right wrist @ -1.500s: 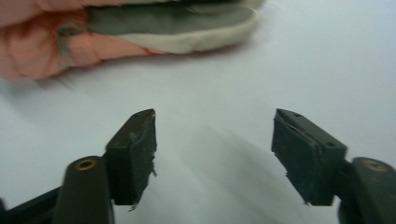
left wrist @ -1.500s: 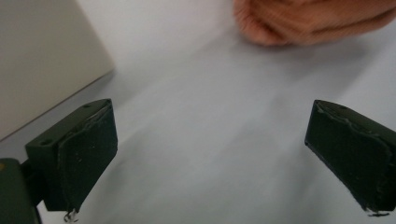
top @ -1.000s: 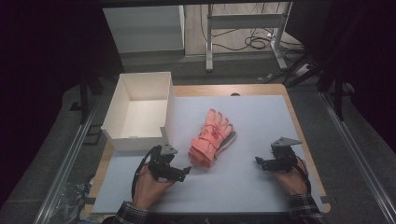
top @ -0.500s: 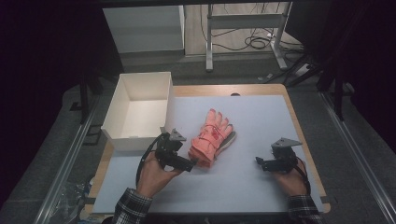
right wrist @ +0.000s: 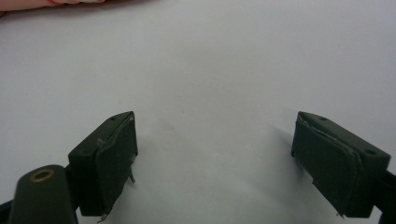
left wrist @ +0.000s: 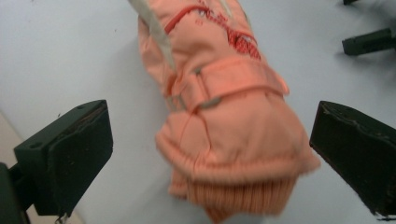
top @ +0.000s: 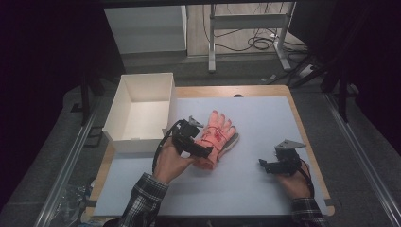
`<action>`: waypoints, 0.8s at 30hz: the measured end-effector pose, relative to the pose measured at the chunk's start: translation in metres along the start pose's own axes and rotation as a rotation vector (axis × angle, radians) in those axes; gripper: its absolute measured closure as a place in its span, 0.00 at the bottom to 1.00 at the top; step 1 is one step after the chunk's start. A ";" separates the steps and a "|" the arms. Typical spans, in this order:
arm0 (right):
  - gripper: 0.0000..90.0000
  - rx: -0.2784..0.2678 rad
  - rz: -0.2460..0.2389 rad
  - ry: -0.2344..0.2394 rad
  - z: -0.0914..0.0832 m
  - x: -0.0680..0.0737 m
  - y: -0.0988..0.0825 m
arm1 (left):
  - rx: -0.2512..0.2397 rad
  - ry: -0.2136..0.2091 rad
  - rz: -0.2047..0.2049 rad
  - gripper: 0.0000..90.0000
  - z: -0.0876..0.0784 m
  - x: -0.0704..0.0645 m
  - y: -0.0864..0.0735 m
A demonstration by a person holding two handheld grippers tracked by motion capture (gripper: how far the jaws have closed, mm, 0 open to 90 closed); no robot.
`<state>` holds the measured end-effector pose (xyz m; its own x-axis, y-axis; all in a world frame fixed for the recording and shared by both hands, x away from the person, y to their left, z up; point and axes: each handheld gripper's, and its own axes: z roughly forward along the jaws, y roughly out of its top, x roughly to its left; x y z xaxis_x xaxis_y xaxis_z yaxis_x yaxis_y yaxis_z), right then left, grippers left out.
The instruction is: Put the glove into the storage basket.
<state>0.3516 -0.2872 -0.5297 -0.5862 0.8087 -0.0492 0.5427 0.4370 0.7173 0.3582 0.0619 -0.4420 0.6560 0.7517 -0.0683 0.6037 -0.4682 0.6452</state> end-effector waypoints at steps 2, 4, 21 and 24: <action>0.16 -0.001 0.000 0.000 0.000 0.000 0.000 | -0.002 -0.002 0.003 0.00 0.005 -0.001 0.004; 0.16 -0.001 0.000 0.000 0.000 0.000 0.000 | -0.012 0.001 -0.004 0.00 0.011 -0.002 0.007; 0.16 -0.002 0.001 0.000 0.000 0.000 0.000 | 0.017 -0.006 -0.026 0.00 0.060 -0.008 0.005; 0.16 0.000 0.000 -0.001 0.000 0.000 0.000 | 0.021 -0.023 -0.029 0.00 0.064 -0.008 0.002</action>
<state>0.3515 -0.2871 -0.5299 -0.5860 0.8088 -0.0499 0.5425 0.4373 0.7173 0.3830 0.0251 -0.4885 0.6485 0.7540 -0.1043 0.6314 -0.4564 0.6269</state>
